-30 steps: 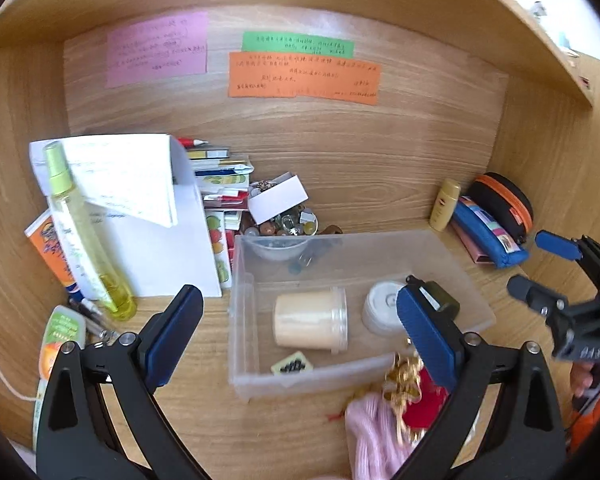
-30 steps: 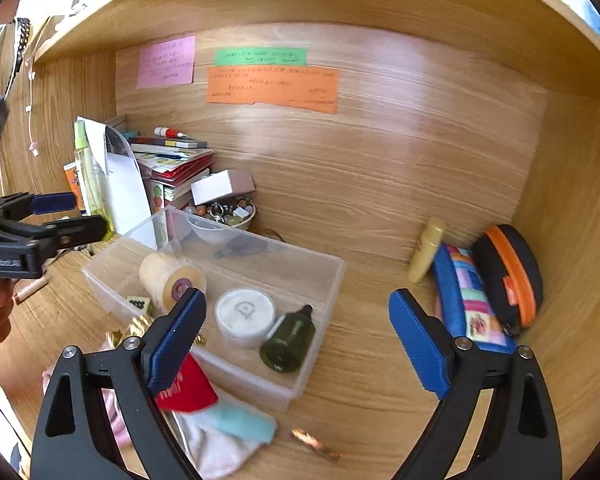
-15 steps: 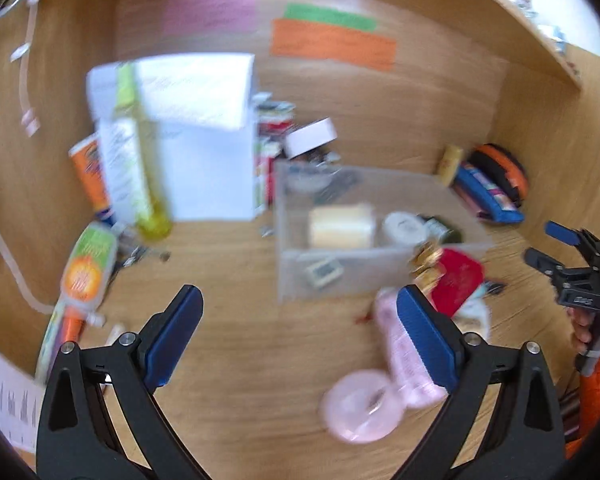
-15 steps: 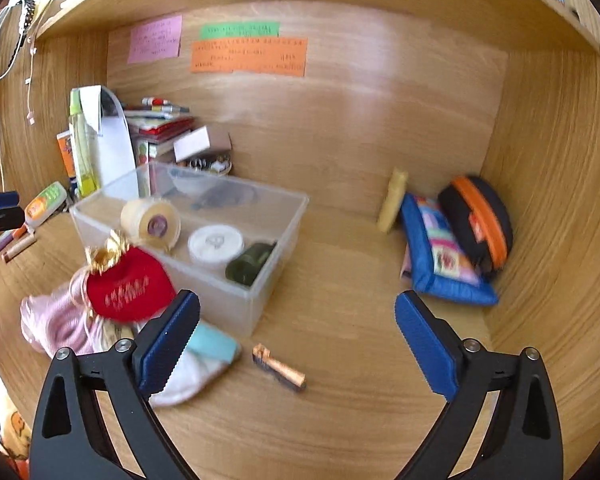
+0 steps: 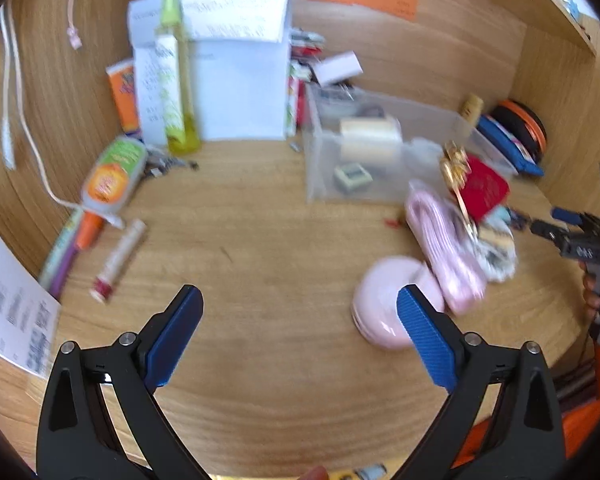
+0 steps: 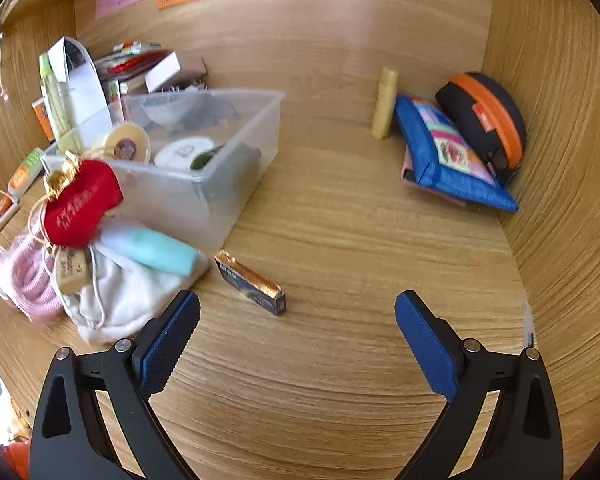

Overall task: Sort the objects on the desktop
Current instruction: 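Move both tools toward the pink round container and small gold box, then grasp the pink round container with the left tool while the right tool grasps the gold box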

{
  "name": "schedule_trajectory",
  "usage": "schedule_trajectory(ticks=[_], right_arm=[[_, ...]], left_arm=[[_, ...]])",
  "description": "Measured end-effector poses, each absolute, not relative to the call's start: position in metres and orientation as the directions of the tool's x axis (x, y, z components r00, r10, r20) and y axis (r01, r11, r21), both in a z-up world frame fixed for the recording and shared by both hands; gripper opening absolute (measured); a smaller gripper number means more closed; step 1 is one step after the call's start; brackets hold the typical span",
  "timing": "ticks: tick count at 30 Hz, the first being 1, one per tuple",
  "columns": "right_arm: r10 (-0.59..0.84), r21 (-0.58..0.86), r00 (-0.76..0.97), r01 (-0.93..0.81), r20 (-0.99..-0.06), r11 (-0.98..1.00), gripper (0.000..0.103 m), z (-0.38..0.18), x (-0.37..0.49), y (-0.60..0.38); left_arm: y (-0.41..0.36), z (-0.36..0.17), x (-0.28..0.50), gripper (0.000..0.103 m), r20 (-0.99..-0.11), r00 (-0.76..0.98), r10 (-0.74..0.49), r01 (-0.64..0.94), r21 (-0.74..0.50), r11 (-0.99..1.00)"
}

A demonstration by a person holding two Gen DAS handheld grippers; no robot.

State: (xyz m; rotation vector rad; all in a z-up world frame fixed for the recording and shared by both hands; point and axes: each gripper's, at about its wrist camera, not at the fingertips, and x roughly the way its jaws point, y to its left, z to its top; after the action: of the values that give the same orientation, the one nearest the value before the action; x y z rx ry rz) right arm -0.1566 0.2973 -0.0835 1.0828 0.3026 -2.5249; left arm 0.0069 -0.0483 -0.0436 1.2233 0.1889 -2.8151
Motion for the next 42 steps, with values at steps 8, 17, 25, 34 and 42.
schedule_trajectory(ticks=[8, 17, 25, 34, 42], right_arm=[[-0.25, -0.051, -0.587, 0.448, -0.77, -0.893, 0.097, -0.098, -0.164, 0.284], [-0.229, -0.064, -0.56, 0.454, -0.796, -0.889, 0.076, -0.107, -0.174, 0.268], [-0.244, -0.044, -0.552, 0.456, -0.797, -0.889, 0.055, -0.107, -0.185, 0.261], [-0.248, -0.052, -0.564, 0.461, -0.787, -0.886, 0.034, -0.105, -0.181, 0.259], [-0.271, -0.038, -0.594, 0.454, -0.758, -0.89, 0.034, -0.092, -0.175, 0.268]], left_arm=[[-0.023, -0.059, 0.004, 0.099, -0.767, -0.638, 0.069, 0.01, -0.097, -0.995], [-0.012, -0.076, -0.022, 0.099, -0.817, -0.57, 0.084, -0.008, -0.097, -0.995], [-0.008, -0.08, -0.032, 0.099, -0.806, -0.589, 0.055, 0.02, -0.082, -0.996], [-0.014, -0.076, -0.031, 0.063, -0.78, -0.625, 0.041, 0.057, -0.097, -0.994], [-0.031, -0.079, -0.035, 0.063, -0.77, -0.638, 0.021, 0.109, -0.118, -0.987]])
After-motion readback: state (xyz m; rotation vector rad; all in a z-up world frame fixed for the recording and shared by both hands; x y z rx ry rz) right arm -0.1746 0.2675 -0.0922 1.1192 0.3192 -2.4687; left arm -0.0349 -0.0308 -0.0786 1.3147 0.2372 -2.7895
